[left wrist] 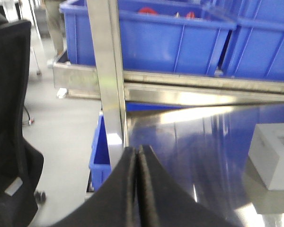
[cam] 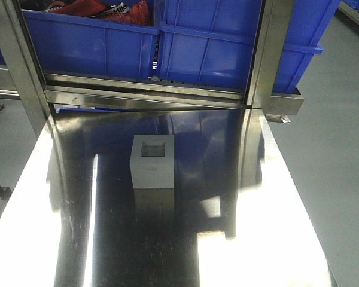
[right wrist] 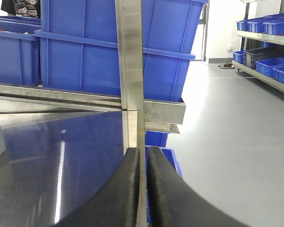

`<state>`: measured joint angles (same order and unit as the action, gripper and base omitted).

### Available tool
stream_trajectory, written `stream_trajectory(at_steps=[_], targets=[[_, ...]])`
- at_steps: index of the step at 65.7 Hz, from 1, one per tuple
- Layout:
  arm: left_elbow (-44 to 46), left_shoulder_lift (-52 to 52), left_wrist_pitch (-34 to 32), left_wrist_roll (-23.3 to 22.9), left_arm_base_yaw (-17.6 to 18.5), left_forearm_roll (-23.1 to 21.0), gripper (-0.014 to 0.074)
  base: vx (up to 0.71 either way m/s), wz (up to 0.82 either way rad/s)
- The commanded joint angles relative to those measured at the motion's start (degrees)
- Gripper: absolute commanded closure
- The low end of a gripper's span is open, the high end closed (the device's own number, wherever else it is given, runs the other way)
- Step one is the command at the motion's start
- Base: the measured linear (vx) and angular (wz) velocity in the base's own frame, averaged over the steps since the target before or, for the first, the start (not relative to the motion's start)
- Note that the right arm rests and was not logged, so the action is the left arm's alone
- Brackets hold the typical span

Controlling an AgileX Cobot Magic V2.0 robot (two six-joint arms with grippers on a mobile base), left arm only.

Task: Sort gray base to blue bin

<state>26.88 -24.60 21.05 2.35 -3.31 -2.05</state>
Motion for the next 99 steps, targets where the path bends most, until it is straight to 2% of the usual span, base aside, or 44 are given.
stream_trajectory(at_steps=[1, 7, 12, 22, 26, 32, 35, 45, 56, 67, 77, 91, 99], targets=[[2.31, -2.26, -4.1, 0.19, 0.14, -0.38, 0.0591, 0.0, 0.0], [2.12, -1.94, -4.31, 0.15, 0.14, -0.38, 0.0563, 0.0, 0.0], [2.12, -1.86, -4.44, 0.15, 0.14, -0.38, 0.0491, 0.0, 0.0], [2.12, -1.86, -3.68, -0.74, 0.14, -0.44, 0.0199, 0.0, 0.0], [2.12, -1.86, -2.89, -0.72, 0.14, -0.44, 0.0053, 0.0, 0.0], [2.12, -1.86, -2.07, -0.72, 0.14, -0.44, -0.0091, 0.0, 0.0], [2.12, -1.86, -1.96, -0.72, 0.14, -0.44, -0.0136, 0.0, 0.0], [2.12, -1.92, -3.88, -2.35, 0.14, -0.64, -0.012, 0.0, 0.0], [2.18, -5.76, -5.35, -1.69, 0.14, -0.89, -0.0094, 0.0, 0.0], [4.69, -14.78, -6.42, 3.0, 1.29, -5.95, -0.0089, 0.0, 0.0], [12.42, -26.61, -6.59, 8.18, 6.82, -9.28, -0.0086, 0.0, 0.0], [25.45, -42.41, -7.1, 8.36, 17.26, -9.38, -0.0086, 0.0, 0.0], [32.32, -50.9, -6.8, 6.75, 21.49, -9.38, -0.0086, 0.0, 0.0]])
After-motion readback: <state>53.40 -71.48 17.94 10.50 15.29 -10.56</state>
